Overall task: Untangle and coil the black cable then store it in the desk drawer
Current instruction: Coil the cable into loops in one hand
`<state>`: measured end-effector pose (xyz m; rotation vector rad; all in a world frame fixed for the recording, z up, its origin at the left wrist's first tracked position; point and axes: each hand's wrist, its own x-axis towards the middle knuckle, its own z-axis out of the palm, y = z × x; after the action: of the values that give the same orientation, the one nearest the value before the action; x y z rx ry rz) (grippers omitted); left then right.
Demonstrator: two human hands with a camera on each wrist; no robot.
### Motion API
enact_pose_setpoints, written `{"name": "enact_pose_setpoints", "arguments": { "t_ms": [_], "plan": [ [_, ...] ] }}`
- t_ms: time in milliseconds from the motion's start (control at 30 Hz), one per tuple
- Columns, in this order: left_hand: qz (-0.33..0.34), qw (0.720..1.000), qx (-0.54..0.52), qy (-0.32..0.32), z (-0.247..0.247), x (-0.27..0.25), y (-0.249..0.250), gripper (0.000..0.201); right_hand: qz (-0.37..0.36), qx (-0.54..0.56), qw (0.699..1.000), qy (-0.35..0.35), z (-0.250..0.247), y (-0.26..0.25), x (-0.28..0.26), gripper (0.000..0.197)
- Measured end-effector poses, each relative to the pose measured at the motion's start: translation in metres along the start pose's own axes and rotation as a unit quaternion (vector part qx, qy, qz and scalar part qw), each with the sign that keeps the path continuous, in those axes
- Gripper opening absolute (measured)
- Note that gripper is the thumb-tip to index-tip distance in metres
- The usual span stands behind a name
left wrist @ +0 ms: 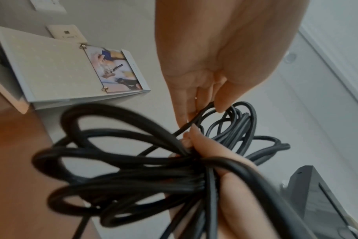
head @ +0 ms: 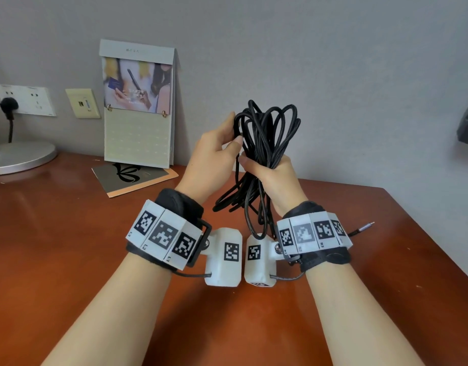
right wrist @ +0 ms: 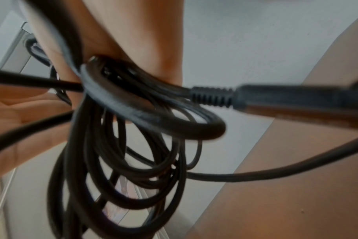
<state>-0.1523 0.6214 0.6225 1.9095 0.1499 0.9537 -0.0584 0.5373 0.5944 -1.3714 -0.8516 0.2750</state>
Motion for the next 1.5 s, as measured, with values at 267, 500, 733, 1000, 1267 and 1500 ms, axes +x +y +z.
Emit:
{"name": "enact_pose_setpoints", "arguments": {
  "t_ms": [267,500,733,1000,1267,1500],
  "plan": [
    [-0.038,0.997,-0.052,-0.033,0.002,-0.002,0.002,0.057,0.014,-0.001,1.0,-0.003,0.004,-0.001,-0.002,0.016],
    [-0.044,0.998,-0.017,-0.049,0.001,-0.004,0.008,0.059,0.02,-0.01,1.0,-0.004,-0.009,-0.008,-0.003,0.007],
    [-0.066,0.992,-0.055,-0.092,0.004,-0.006,0.013,0.067,0.024,0.02,0.999,-0.003,-0.005,-0.006,-0.001,0.014],
    [-0.064,0.991,-0.04,-0.11,0.004,-0.008,0.016,0.068,0.021,0.044,0.999,-0.012,-0.006,-0.007,-0.003,0.016],
    [-0.093,0.988,-0.037,-0.117,-0.006,-0.008,0.009,0.052,-0.004,0.074,0.997,0.022,-0.014,-0.011,-0.002,0.003],
    [-0.154,0.973,-0.003,-0.17,-0.001,-0.008,-0.011,0.045,0.003,0.151,0.988,0.03,-0.022,-0.015,-0.001,0.009]
  ]
}}
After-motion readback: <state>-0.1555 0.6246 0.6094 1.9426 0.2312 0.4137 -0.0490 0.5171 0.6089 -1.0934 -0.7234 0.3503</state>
